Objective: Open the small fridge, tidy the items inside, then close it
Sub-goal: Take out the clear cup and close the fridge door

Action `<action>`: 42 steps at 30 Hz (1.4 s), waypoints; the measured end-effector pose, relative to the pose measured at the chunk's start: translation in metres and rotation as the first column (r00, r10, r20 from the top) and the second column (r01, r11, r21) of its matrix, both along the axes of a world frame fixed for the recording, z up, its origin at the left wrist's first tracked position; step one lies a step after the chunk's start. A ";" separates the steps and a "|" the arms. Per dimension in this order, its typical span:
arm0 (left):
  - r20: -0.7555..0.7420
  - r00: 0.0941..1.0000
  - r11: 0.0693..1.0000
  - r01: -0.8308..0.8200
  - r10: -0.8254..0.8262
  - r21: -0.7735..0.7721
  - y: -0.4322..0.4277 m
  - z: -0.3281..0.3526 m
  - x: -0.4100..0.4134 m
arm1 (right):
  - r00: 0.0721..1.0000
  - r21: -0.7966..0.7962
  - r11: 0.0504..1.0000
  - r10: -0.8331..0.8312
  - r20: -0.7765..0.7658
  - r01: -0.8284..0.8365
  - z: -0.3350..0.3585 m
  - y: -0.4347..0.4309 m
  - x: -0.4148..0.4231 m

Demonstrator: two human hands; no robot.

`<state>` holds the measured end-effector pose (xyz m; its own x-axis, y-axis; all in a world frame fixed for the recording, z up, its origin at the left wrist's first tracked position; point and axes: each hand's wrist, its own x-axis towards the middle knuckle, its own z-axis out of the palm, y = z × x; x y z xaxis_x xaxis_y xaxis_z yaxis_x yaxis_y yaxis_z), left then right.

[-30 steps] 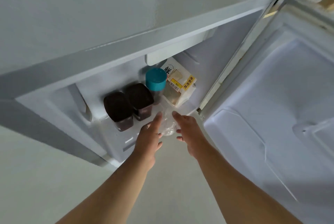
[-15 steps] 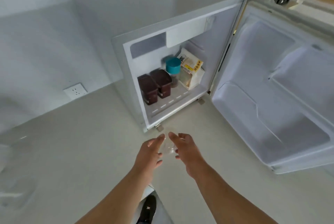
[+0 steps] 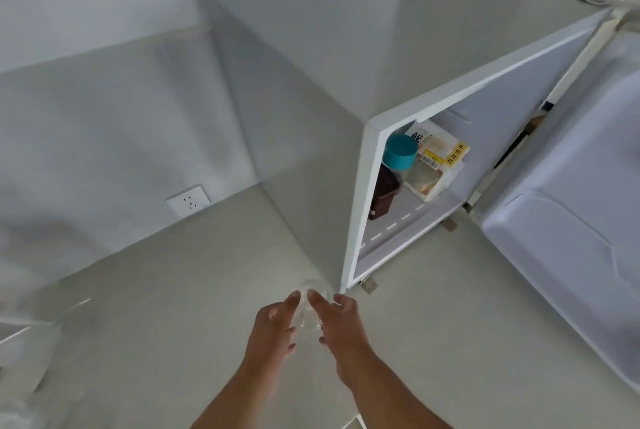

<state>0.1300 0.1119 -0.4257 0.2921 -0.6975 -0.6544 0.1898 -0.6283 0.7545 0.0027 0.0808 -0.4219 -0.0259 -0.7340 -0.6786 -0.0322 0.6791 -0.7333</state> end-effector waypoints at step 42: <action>0.963 0.186 0.324 0.915 0.196 -0.243 -0.120 0.357 -0.200 | 0.297 -0.544 0.646 -0.459 -0.837 -0.535 0.358 -0.017 -0.341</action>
